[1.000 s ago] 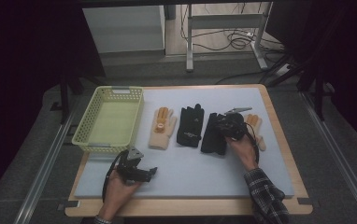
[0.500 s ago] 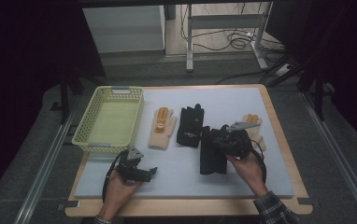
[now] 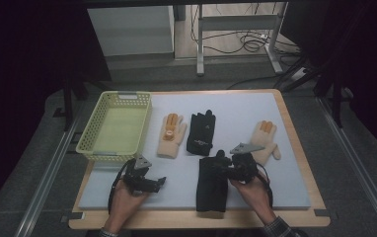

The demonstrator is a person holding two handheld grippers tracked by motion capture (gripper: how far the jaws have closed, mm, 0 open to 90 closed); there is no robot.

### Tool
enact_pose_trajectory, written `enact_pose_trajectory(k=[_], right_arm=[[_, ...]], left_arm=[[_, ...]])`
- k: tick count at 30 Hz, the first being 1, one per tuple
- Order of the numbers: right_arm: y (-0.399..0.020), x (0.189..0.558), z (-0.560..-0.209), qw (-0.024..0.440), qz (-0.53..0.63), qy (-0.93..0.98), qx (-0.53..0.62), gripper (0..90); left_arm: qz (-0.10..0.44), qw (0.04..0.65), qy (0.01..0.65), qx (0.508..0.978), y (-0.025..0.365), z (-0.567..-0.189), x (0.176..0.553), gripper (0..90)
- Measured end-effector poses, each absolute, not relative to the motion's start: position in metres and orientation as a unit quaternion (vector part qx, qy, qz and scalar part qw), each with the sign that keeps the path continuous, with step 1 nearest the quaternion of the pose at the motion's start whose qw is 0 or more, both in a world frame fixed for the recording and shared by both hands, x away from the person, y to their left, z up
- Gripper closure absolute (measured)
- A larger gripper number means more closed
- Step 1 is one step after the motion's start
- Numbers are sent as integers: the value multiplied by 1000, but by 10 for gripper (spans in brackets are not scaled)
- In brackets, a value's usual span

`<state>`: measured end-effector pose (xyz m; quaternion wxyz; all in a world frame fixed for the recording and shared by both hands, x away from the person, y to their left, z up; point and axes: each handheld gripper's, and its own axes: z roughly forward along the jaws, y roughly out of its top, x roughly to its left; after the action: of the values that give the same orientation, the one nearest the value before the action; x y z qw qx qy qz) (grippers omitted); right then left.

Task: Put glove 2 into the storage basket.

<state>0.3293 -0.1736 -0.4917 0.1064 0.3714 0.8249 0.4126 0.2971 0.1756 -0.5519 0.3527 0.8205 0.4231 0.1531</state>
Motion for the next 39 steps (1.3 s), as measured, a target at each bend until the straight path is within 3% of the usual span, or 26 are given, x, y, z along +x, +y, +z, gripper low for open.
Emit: enact_pose_trajectory(k=[12, 21, 25, 28, 33, 36, 39], right_arm=[[-151, 412, -492, 127, 384, 849, 340, 580], [-117, 465, -502, 135, 366, 855, 341, 405], [-105, 482, -515, 129, 347, 863, 344, 379], [-102, 486, -523, 131, 327, 872, 340, 447], [-101, 483, -521, 138, 316, 866, 361, 795], [-97, 479, -521, 145, 313, 867, 360, 864], [-97, 479, -521, 143, 313, 865, 364, 872]], left_arm=[[153, 353, 423, 820, 176, -552, 297, 72], [152, 353, 423, 821, 176, -552, 297, 71], [152, 353, 423, 821, 176, -552, 297, 71], [152, 353, 423, 821, 176, -552, 297, 71], [153, 353, 423, 821, 176, -552, 297, 71], [152, 353, 423, 821, 176, -552, 297, 71], [152, 353, 423, 821, 176, -552, 297, 71]])
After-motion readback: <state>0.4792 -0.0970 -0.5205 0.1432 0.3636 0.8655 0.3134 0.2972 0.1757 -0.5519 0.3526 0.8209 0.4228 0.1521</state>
